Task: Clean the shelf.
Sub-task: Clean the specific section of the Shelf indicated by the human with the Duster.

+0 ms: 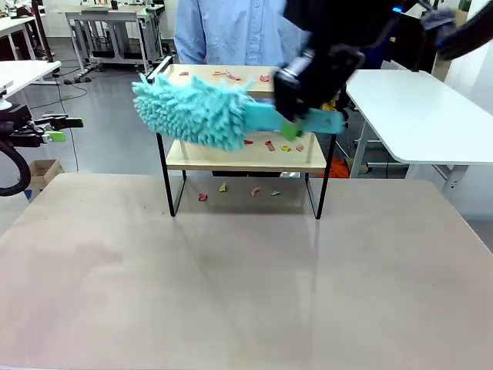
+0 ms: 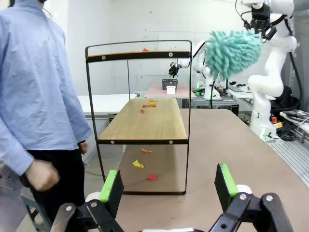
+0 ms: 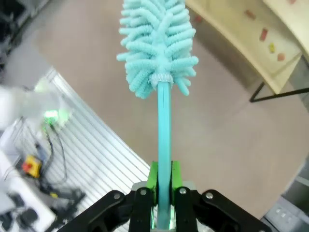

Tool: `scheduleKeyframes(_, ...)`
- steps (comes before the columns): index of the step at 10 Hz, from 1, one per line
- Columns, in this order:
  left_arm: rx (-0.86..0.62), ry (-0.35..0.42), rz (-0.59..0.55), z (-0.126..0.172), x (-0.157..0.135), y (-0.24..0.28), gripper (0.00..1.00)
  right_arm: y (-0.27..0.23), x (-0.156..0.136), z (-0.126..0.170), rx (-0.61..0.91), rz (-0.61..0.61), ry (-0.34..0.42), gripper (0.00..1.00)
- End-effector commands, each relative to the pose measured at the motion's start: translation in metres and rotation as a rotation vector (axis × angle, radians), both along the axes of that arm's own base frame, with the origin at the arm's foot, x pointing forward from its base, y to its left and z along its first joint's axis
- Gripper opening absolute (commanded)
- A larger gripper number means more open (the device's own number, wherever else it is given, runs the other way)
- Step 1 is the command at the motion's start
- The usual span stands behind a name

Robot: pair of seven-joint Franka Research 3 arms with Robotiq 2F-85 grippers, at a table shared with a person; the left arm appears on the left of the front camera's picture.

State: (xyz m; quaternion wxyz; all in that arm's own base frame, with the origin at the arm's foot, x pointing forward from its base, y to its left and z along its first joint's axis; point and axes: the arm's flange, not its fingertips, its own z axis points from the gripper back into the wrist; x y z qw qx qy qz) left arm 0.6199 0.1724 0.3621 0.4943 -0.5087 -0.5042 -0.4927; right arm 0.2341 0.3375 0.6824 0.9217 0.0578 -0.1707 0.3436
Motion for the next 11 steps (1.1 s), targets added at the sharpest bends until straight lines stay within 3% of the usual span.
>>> scheduleKeyframes(1,-0.002,-0.007,0.001,0.003,-0.002,0.000,1.00,0.032,0.001,0.008,0.015,-0.143,-0.088,0.13)
scheduleKeyframes(2,-0.002,-0.007,0.001,0.003,-0.002,0.000,1.00,0.038,0.000,0.010,0.053,-0.180,-0.075,0.13)
scheduleKeyframes(3,-0.002,-0.007,0.001,0.003,-0.002,0.000,1.00,0.019,-0.003,0.004,0.029,-0.065,-0.034,0.13)
scheduleKeyframes(8,-0.002,-0.007,0.001,0.003,-0.002,0.000,1.00,0.026,-0.003,0.004,0.030,-0.095,-0.027,0.13)
scheduleKeyframes(10,-0.002,-0.007,0.001,0.003,-0.002,0.000,1.00,0.083,-0.011,0.038,0.022,-0.113,-0.239,0.13)
scheduleKeyframes(11,-0.002,-0.007,0.001,0.003,-0.002,0.000,1.00,0.099,-0.012,0.056,0.048,-0.162,-0.274,0.13)
